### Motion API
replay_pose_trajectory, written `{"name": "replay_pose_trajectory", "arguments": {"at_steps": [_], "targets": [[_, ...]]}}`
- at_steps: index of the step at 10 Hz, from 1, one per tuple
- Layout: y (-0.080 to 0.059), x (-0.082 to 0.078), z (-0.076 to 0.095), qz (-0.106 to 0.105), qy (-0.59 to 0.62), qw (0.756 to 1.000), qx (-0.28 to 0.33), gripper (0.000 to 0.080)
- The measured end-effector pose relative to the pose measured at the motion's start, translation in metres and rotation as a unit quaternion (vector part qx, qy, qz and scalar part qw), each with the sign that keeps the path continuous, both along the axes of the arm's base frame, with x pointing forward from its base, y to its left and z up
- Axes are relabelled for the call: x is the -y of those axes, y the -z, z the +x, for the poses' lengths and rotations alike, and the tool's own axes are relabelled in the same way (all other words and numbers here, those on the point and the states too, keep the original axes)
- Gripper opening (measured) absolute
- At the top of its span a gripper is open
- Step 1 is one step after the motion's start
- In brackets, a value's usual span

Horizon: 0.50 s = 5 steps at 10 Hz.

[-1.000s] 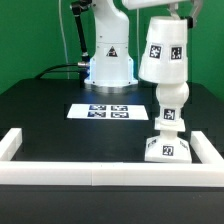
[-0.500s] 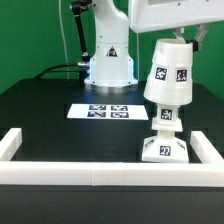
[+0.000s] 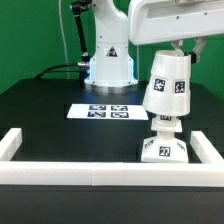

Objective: Assemble lamp

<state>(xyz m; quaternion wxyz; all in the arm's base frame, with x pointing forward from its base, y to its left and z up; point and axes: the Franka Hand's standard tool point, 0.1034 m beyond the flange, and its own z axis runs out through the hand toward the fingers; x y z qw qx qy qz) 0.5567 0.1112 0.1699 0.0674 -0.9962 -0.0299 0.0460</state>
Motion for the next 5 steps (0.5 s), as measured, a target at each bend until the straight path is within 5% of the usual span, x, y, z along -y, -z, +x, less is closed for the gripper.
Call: {"name": "replay_pose_trajectory", "arguments": {"at_steps": [5], "targets": [[0.0108,0.0015,-0.0023,-0.003,0.001,1.000,-0.006,0.0044]]}}
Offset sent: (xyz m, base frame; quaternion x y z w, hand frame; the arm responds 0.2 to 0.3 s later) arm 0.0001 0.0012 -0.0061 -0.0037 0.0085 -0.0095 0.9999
